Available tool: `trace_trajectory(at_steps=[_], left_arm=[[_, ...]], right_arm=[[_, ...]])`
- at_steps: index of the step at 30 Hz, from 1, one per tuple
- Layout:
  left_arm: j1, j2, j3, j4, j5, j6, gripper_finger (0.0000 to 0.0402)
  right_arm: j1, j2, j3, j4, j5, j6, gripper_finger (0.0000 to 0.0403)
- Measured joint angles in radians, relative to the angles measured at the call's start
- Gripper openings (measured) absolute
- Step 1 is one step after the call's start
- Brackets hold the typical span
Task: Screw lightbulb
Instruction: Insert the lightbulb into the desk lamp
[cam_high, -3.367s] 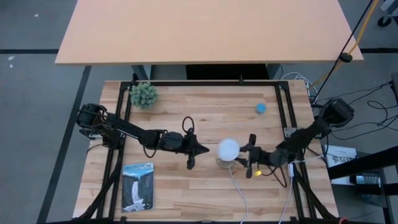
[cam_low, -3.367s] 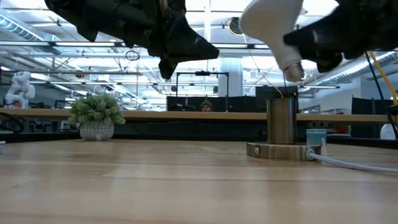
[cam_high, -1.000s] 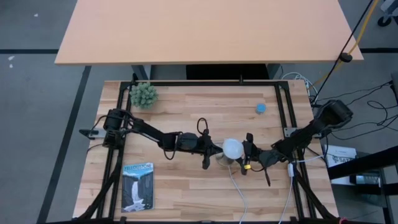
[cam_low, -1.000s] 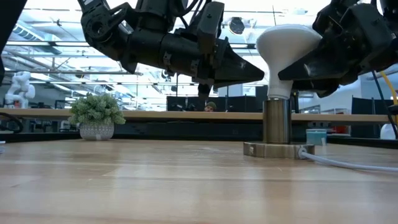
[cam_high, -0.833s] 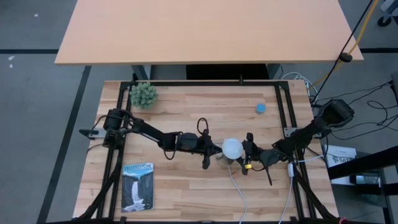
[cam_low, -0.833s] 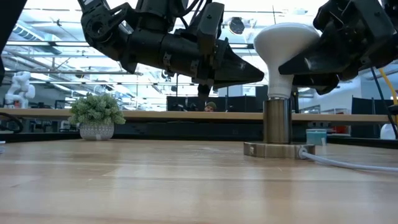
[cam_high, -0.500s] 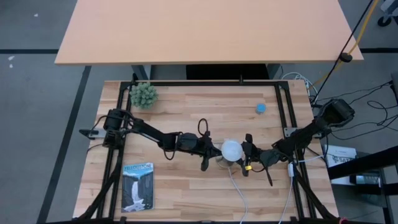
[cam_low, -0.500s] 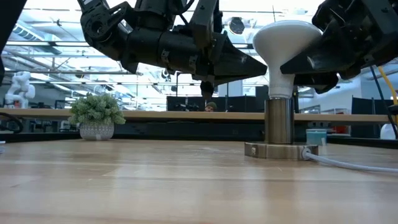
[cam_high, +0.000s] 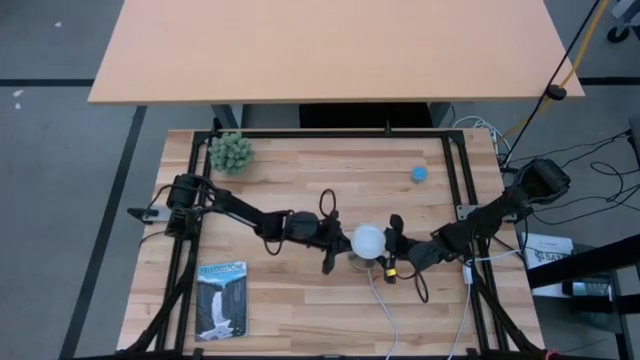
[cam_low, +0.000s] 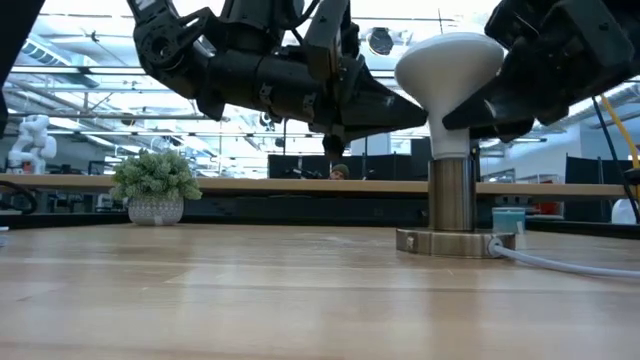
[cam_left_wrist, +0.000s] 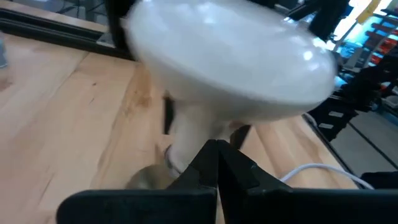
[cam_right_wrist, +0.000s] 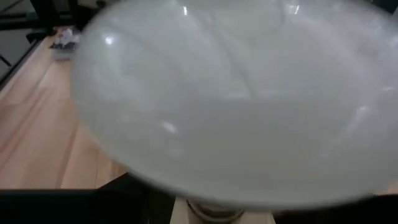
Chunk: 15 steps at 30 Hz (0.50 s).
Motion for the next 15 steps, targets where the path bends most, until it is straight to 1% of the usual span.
trace_trajectory(at_steps=[3,8,12,15], left_arm=[[0.001,0.0,0.0,-0.009,-0.003,0.0,0.0],[0.0,0.0,0.0,-0.008,-0.002,0.001,0.0],[0.0,0.0,0.0,-0.007,0.041,0.001,0.0],[0.0,0.0,0.006,-0.01,0.044,0.001,0.0]], right_arm=[[0.002,0.0,0.001,-0.029,-0.001,0.025,0.0201],[0.003,0.0,0.001,-0.031,-0.002,0.02,0.0201],[0.003,0.0,0.001,-0.028,-0.001,0.019,0.0201],[0.003,0.0,0.001,-0.025,-0.001,0.017,0.0201]])
